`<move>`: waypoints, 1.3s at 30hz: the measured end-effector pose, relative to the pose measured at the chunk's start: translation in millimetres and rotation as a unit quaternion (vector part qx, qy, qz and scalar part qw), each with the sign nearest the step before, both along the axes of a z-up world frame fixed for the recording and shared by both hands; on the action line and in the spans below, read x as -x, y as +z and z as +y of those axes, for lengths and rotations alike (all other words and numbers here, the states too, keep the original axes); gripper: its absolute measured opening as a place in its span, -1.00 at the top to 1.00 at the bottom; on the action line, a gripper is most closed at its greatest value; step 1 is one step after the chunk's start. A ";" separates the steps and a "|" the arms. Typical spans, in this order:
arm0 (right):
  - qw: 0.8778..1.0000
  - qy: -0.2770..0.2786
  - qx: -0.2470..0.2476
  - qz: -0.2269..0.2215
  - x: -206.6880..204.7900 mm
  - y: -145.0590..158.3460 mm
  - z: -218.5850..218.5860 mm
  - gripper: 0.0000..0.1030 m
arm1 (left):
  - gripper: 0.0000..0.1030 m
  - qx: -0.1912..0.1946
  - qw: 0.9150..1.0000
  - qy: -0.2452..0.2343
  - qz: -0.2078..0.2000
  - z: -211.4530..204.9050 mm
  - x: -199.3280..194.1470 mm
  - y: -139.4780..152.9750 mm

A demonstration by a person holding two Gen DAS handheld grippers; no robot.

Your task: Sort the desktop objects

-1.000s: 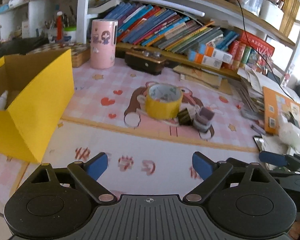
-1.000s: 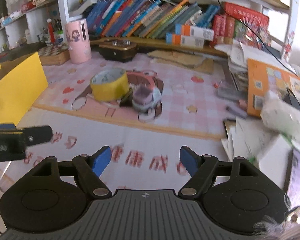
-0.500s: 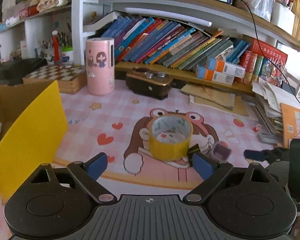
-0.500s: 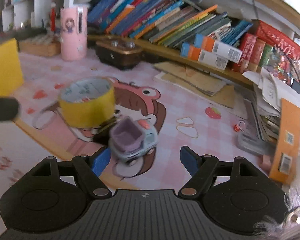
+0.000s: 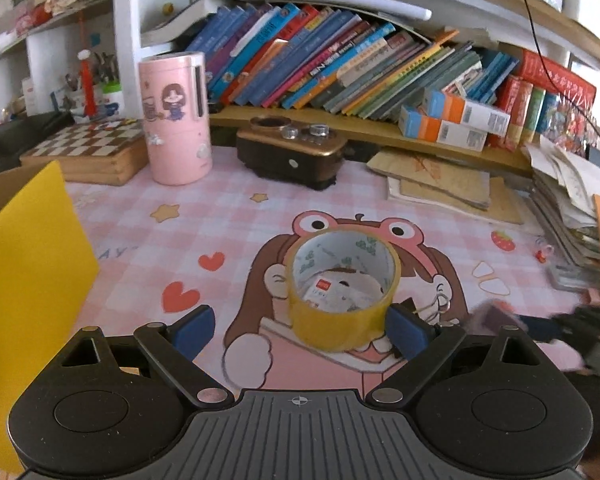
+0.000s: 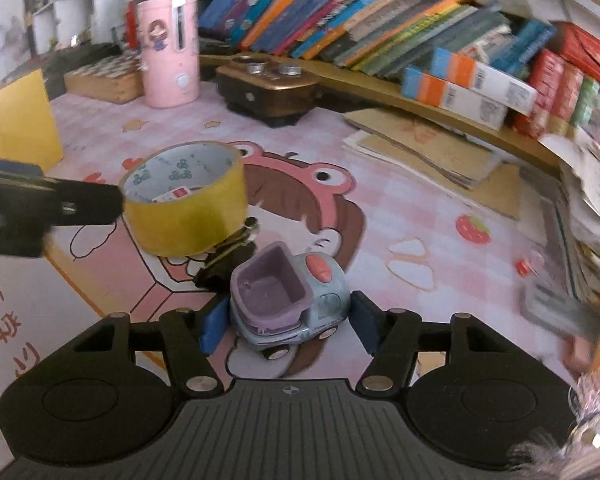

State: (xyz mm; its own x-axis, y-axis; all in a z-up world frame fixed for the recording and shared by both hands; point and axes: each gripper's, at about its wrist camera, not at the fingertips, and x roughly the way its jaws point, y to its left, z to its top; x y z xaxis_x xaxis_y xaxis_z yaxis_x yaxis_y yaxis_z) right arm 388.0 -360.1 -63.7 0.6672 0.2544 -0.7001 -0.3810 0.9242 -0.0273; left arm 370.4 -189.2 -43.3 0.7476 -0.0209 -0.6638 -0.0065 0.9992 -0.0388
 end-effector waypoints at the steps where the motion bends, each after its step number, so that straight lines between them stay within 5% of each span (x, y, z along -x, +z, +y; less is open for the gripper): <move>1: 1.000 -0.010 -0.004 0.002 3.2 2.6 -4.1 -0.18 | -0.82 -0.002 1.000 -0.003 0.000 -2.8 -3.6 -1.6; 21: 0.998 -0.041 -0.035 0.010 67.9 37.3 -25.7 -0.18 | -0.64 -0.068 0.997 -0.048 0.002 -38.0 -45.8 -25.5; 31: 0.999 -0.033 -0.043 0.003 83.6 47.9 -18.1 -0.18 | -0.64 -0.008 0.996 -0.054 -0.073 -13.0 21.7 34.1; 39: 0.999 -0.019 -0.042 0.005 109.6 55.1 -5.0 -0.18 | -0.64 0.018 0.995 -0.054 -0.076 11.9 100.4 49.9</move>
